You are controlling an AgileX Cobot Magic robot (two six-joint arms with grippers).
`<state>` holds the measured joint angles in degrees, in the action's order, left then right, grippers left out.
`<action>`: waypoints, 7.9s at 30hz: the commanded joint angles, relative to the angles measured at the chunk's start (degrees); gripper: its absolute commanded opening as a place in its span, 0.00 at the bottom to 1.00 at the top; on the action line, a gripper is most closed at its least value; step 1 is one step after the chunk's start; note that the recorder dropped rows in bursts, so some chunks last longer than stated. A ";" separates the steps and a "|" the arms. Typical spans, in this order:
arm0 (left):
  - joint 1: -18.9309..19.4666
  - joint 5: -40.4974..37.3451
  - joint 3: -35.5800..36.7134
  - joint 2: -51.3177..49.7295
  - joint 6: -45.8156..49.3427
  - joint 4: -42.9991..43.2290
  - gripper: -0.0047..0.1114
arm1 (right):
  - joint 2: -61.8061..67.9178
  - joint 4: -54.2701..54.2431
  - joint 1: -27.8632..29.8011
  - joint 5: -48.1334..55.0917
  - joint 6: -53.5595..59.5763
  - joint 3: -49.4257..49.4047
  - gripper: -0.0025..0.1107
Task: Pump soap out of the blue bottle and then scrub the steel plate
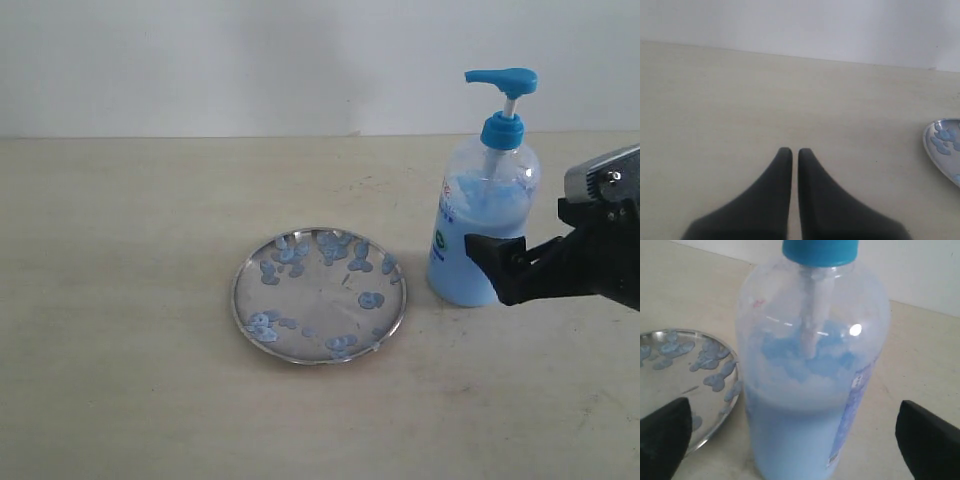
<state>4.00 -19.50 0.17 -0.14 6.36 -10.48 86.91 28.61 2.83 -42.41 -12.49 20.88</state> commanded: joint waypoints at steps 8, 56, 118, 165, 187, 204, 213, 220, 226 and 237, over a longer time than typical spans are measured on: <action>-0.09 0.37 -0.17 0.14 -0.29 -0.56 0.08 | 17.82 -5.43 -0.05 -14.26 10.25 9.03 0.94; -0.09 7.18 -0.17 0.14 4.45 2.60 0.08 | 30.56 11.28 -0.05 -13.52 20.82 20.94 0.02; -12.68 39.60 -24.91 -64.93 -32.15 38.98 0.08 | 30.31 -5.63 -0.05 -6.43 9.06 21.06 0.95; -12.68 41.64 -29.74 -67.97 -62.99 72.23 0.08 | 30.31 1.81 -0.05 -15.48 16.07 23.21 0.02; -14.62 71.72 -61.59 -89.28 -75.08 88.66 0.08 | 30.31 13.87 -0.05 -14.74 12.49 23.21 0.02; -34.64 64.35 -79.02 -101.83 -64.58 88.70 0.08 | 30.31 18.63 -0.05 -8.73 10.99 23.21 0.02; -36.04 61.71 -87.14 -109.73 -65.44 88.70 0.08 | 30.31 18.76 -0.05 -8.73 10.99 23.21 0.02; -36.04 61.43 -89.31 -113.36 -65.84 88.70 0.08 | 30.31 18.75 -0.05 -8.73 11.36 23.21 0.02; -36.04 61.43 -90.53 -113.62 -65.84 88.70 0.08 | 30.31 18.75 -0.05 -8.73 11.88 23.21 0.02; -36.04 59.88 -90.52 -115.35 -68.37 92.11 0.08 | 30.31 19.81 -0.05 -8.73 13.00 23.21 0.02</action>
<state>-31.76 42.02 -90.07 -115.18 -59.96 79.85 116.07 44.57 2.81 -58.02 -1.47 44.79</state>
